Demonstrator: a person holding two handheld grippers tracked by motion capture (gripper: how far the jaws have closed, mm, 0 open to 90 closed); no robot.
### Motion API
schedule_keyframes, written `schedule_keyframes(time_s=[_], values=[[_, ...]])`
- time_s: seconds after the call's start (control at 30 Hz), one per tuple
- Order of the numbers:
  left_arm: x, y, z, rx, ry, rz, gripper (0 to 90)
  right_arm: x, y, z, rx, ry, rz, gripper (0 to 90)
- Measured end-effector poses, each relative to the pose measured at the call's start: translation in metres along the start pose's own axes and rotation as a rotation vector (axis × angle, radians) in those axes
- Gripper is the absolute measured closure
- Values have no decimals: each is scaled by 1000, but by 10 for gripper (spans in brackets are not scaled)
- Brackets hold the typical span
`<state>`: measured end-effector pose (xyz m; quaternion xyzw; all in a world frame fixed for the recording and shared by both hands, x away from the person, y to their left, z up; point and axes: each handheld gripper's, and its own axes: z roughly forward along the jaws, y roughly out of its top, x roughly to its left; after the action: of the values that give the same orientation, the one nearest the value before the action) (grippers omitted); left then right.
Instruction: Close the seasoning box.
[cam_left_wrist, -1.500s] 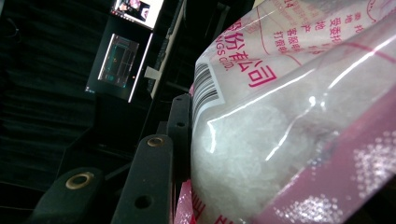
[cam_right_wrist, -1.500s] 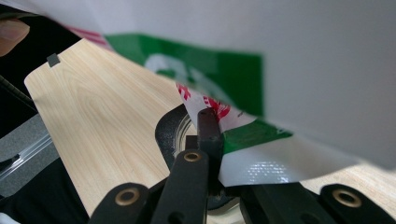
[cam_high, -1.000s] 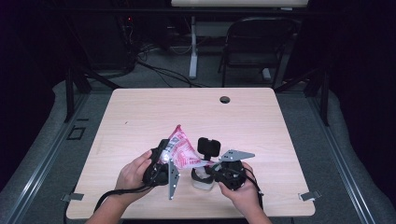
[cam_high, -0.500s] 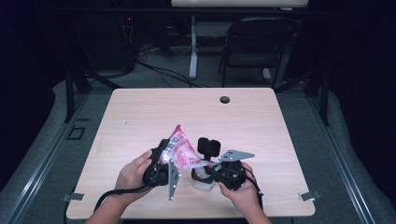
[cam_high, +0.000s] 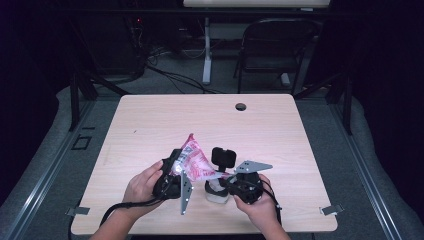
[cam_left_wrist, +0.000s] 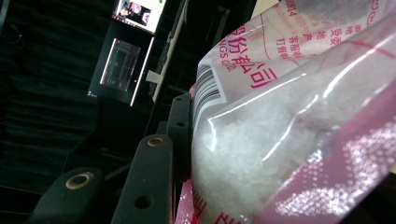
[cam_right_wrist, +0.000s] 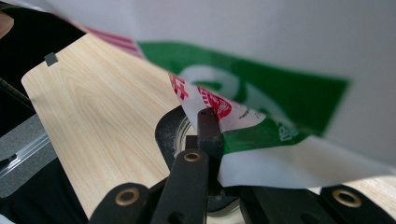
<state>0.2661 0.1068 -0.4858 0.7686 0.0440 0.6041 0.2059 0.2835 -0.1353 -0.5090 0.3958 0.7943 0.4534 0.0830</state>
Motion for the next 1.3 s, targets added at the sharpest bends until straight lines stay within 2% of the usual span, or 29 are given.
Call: schedule_keyframes(time_s=[0.07, 0.23, 0.53, 0.63, 0.77, 0.83, 0.93, 1.0, 1.07, 1.13, 1.3], values=[[0, 0, 0, 2, -7, -9, 707, 0, 0, 0, -1, 1, 2, 899], [2, 1, -1, 7, -5, 7, 707, 0, 0, 0, 0, 0, -1, 899], [2, 3, -1, -9, 2, 0, 707, 0, 0, 0, 0, 1, -1, 899], [3, 3, -2, -4, 4, 10, 707, 0, 0, 1, -6, 3, -1, 899], [3, 3, -2, -13, 3, -3, 707, 1, 0, 1, -4, 4, -2, 899], [4, 4, -2, -9, 4, 13, 707, 1, 1, 1, -7, 5, 0, 899], [4, 5, -2, -15, 5, 5, 707, 1, 1, 2, -7, 4, 0, 899], [5, 6, -2, -9, 6, 17, 707, 0, 1, 2, -8, 4, 1, 898], [4, 6, -1, -17, 2, 4, 707, 0, 1, 1, -6, 2, 1, 898], [5, 7, -1, -13, 2, 19, 707, -1, 0, 1, -6, 2, 2, 899], [6, 9, -2, -16, 4, 22, 707, -1, 0, 0, -12, 3, 5, 899]])
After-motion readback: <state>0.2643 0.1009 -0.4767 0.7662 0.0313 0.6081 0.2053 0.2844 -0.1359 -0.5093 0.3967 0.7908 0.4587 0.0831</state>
